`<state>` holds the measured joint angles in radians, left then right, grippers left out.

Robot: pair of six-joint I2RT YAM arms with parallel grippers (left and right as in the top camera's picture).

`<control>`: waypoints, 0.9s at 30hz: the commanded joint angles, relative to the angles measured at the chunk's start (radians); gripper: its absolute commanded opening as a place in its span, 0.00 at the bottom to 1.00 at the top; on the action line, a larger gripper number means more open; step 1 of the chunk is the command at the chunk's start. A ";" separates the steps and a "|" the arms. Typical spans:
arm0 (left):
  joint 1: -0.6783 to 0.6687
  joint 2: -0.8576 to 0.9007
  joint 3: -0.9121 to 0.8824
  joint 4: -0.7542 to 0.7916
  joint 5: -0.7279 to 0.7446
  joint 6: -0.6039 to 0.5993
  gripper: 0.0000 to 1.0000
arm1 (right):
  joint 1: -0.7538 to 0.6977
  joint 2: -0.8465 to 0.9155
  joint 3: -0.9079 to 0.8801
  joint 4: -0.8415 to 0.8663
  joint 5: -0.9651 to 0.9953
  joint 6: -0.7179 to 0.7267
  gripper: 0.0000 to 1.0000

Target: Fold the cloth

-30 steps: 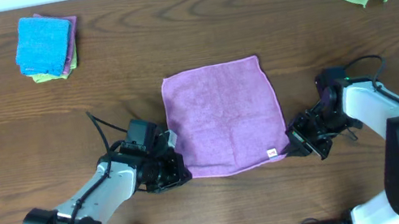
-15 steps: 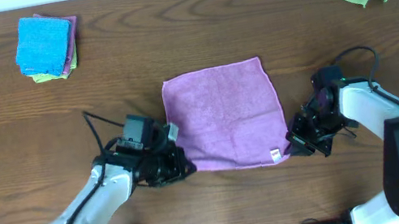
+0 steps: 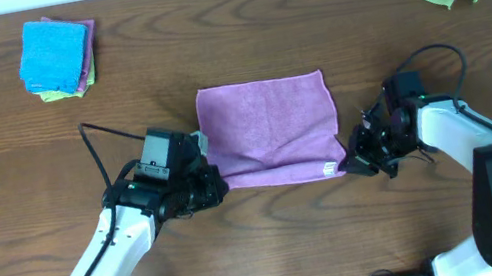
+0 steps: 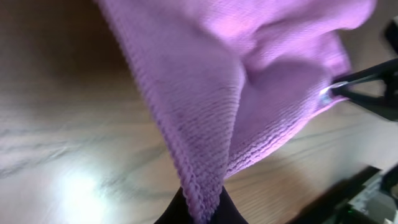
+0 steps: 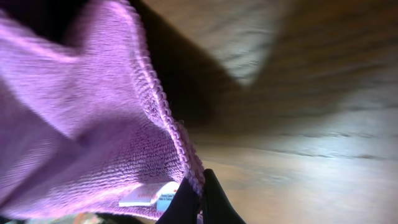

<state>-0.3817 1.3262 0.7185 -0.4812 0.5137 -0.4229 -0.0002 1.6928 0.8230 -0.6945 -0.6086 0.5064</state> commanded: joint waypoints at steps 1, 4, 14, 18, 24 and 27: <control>0.002 0.000 0.014 -0.038 -0.071 0.001 0.06 | 0.007 -0.031 0.035 0.000 -0.082 -0.018 0.02; 0.002 -0.001 0.014 -0.051 -0.078 0.018 0.05 | 0.008 -0.066 0.041 -0.005 -0.111 -0.018 0.01; 0.001 -0.001 0.014 -0.060 -0.055 0.023 0.06 | 0.027 -0.380 0.041 -0.114 0.058 -0.013 0.02; 0.001 -0.001 0.014 -0.111 -0.052 0.023 0.06 | 0.065 -0.484 0.041 -0.190 0.135 0.011 0.02; -0.017 -0.066 0.014 -0.182 -0.053 0.012 0.06 | 0.106 -0.497 0.041 -0.293 0.179 0.021 0.02; -0.040 -0.137 0.014 -0.221 -0.092 -0.024 0.06 | 0.119 -0.498 0.041 -0.322 0.180 0.029 0.02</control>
<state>-0.4068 1.2457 0.7189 -0.6800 0.4801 -0.4229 0.1024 1.2030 0.8497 -1.0050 -0.4767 0.5194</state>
